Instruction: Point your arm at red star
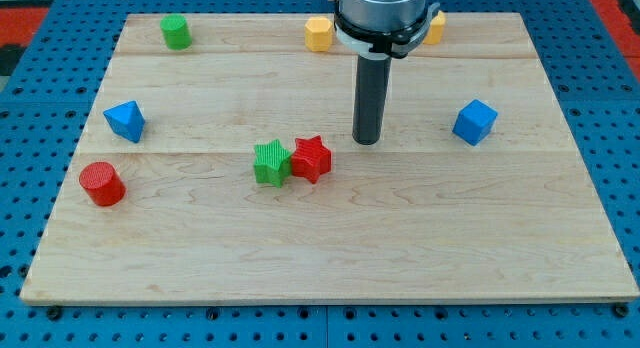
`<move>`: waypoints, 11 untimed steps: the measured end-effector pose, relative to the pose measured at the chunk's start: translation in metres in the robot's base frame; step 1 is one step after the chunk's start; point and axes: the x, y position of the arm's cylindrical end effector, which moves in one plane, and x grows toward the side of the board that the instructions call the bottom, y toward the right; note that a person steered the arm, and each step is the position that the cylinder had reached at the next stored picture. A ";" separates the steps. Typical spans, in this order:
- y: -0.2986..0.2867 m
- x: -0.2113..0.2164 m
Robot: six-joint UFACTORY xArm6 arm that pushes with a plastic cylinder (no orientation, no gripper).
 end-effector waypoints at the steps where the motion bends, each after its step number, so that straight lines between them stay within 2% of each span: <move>1: 0.000 0.000; 3: 0.000 0.000; 5: 0.000 0.033; 6: -0.006 0.010; 7: -0.069 -0.011; 9: -0.075 -0.011; 11: -0.074 0.023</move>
